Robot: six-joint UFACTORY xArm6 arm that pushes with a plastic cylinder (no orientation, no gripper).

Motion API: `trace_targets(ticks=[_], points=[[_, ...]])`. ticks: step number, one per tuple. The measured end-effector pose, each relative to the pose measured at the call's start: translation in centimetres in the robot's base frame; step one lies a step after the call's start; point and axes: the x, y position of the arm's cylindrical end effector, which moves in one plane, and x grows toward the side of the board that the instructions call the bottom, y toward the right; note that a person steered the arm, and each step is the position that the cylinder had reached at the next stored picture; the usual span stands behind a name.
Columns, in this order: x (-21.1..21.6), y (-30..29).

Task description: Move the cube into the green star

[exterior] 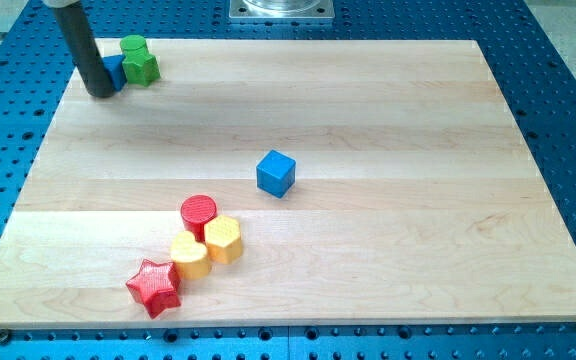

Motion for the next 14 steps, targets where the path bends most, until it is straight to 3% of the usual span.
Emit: trace_targets(ticks=[1,3,4,5,6,7,8,9,10,11,12,13,14], points=[[7.8,2.7],[9.6,28.6],[16.0,29.7],[17.8,17.9],[12.5,9.1],[15.8,6.9],[19.4,13.7],[17.1,20.4],[14.5,20.7],[8.9,18.5],[8.5,20.8],[4.5,21.9],[2.5,13.6]])
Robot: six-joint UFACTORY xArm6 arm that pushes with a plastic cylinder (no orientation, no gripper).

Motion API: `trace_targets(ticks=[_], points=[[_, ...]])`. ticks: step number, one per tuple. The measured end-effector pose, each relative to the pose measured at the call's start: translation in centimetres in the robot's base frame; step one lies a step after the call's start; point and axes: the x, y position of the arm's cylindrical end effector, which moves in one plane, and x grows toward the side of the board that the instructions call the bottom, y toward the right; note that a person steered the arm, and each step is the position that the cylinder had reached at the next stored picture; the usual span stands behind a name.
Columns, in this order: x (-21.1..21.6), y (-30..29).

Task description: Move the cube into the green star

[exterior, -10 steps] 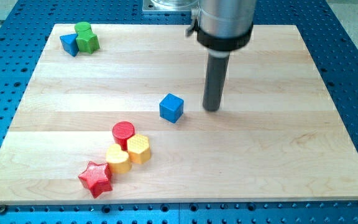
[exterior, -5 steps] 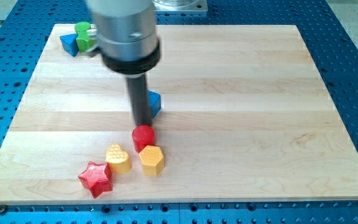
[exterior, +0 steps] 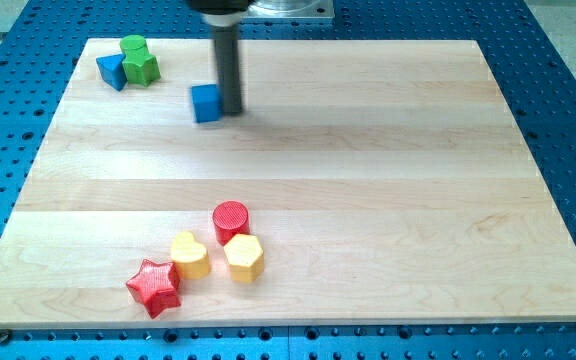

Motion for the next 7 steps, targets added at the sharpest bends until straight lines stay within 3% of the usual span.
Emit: trace_targets(ticks=[2,3,4,6,7], points=[[6.7,-5.6],[-0.2,-5.2],[1.9,-3.5],[18.1,16.8],[27.6,14.8]])
